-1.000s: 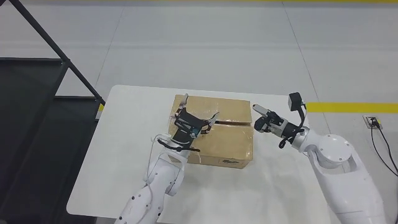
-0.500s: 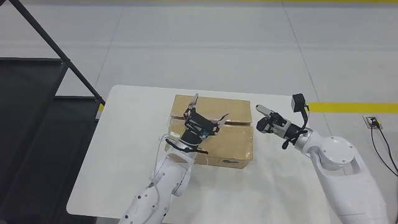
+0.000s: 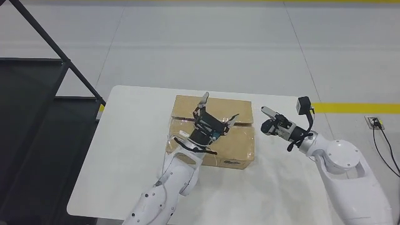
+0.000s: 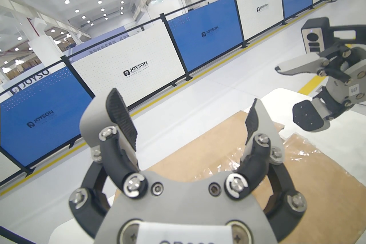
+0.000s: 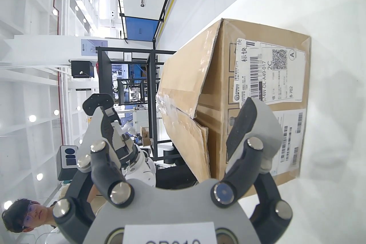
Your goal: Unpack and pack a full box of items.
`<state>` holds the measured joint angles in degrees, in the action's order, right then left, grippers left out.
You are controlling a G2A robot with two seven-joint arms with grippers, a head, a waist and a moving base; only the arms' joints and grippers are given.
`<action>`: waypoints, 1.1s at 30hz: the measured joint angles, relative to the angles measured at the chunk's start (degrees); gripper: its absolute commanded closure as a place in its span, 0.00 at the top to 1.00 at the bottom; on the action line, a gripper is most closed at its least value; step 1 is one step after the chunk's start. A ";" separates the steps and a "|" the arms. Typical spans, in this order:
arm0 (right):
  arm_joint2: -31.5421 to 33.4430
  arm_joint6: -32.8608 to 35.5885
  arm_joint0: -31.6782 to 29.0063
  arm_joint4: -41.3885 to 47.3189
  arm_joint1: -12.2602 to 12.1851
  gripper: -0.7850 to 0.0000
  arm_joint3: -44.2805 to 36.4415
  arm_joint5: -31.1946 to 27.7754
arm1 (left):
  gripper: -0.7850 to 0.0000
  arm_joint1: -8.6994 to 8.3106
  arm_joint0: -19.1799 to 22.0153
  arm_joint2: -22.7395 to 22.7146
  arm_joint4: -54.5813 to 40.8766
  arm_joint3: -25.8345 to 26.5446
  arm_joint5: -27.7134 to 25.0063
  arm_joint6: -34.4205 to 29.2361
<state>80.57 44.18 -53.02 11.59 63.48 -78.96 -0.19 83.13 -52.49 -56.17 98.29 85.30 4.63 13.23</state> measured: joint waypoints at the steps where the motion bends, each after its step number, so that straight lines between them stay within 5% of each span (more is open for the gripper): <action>1: 0.05 0.03 -0.02 0.06 -0.03 1.00 0.01 -0.08 | 1.00 -0.10 -0.41 -1.19 -1.22 1.60 0.03 0.56; 4: 0.35 0.19 -0.09 0.21 -0.12 1.00 -0.39 -1.40 | 1.00 -0.76 -2.36 -5.65 -4.29 7.06 -1.22 1.55; 10: 2.18 -1.29 -1.98 1.41 -0.34 1.00 -4.38 -8.98 | 1.00 -3.24 -12.08 -22.92 -11.87 23.94 -7.54 3.46; 17: -2.83 5.12 0.33 -0.02 -0.11 1.00 -7.80 -8.04 | 1.00 -4.78 -19.49 -39.41 -16.92 23.41 -11.00 2.91; 23: -7.83 1.36 2.77 -6.78 0.49 1.00 -8.12 -6.06 | 1.00 -5.63 -22.10 -41.33 -18.47 17.43 -20.39 -0.65; 33: -8.11 -1.12 1.62 -7.38 0.53 1.00 -9.25 -7.79 | 1.00 -6.57 -19.10 -35.77 -19.79 14.81 -34.48 -10.75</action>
<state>72.46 43.05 -51.41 4.21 64.01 -88.21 -7.99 76.55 -71.59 -91.94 78.50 100.11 -29.85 2.49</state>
